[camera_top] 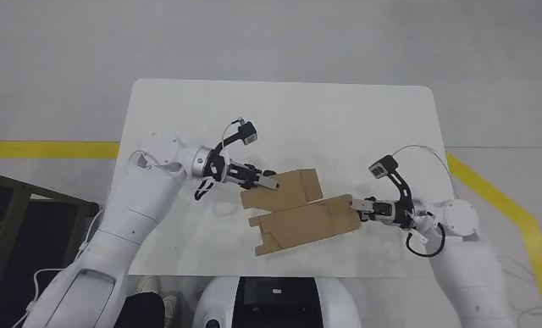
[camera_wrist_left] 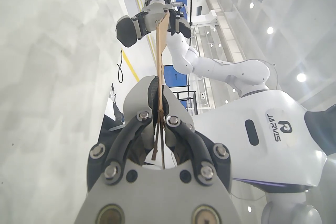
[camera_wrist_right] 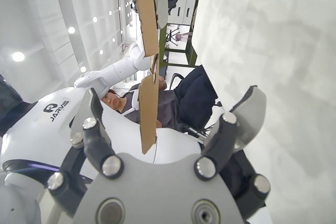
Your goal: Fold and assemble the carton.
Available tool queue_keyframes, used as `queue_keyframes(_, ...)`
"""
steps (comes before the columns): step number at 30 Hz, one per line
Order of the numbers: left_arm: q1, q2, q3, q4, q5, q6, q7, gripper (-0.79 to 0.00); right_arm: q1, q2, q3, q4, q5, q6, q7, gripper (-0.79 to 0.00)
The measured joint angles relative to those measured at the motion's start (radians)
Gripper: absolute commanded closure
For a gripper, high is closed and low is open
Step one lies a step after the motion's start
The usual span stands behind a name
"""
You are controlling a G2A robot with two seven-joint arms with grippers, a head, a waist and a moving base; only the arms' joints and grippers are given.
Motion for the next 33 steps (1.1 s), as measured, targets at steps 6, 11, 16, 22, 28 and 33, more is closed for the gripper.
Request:
queue_keyframes(6,-0.014,0.009,0.051,0.001,-0.022,-0.008,0.000,0.000,0.023,0.007,-0.023,0.004,0.010,0.003,0.017,-0.785)
queue_keyframes(11,-0.031,0.016,0.077,0.015,-0.040,-0.015,0.000,0.000,0.021,0.018,-0.045,-0.022,0.011,0.032,0.045,-0.720)
queue_keyframes(16,-0.039,0.020,0.092,0.022,-0.049,-0.014,0.000,0.000,0.017,0.026,-0.062,-0.028,0.018,0.032,0.045,-0.736)
queue_keyframes(22,-0.042,0.022,0.104,0.024,-0.064,-0.014,0.000,0.000,0.023,0.032,-0.097,-0.036,0.032,0.028,0.042,-0.637)
queue_keyframes(28,-0.047,0.023,0.113,0.026,-0.068,-0.015,0.000,0.000,0.029,0.037,-0.125,-0.040,0.048,0.027,0.041,-0.526)
queue_keyframes(33,-0.049,0.022,0.121,0.029,-0.070,-0.018,0.003,0.000,0.033,0.041,-0.142,-0.045,0.057,0.025,0.039,-0.477)
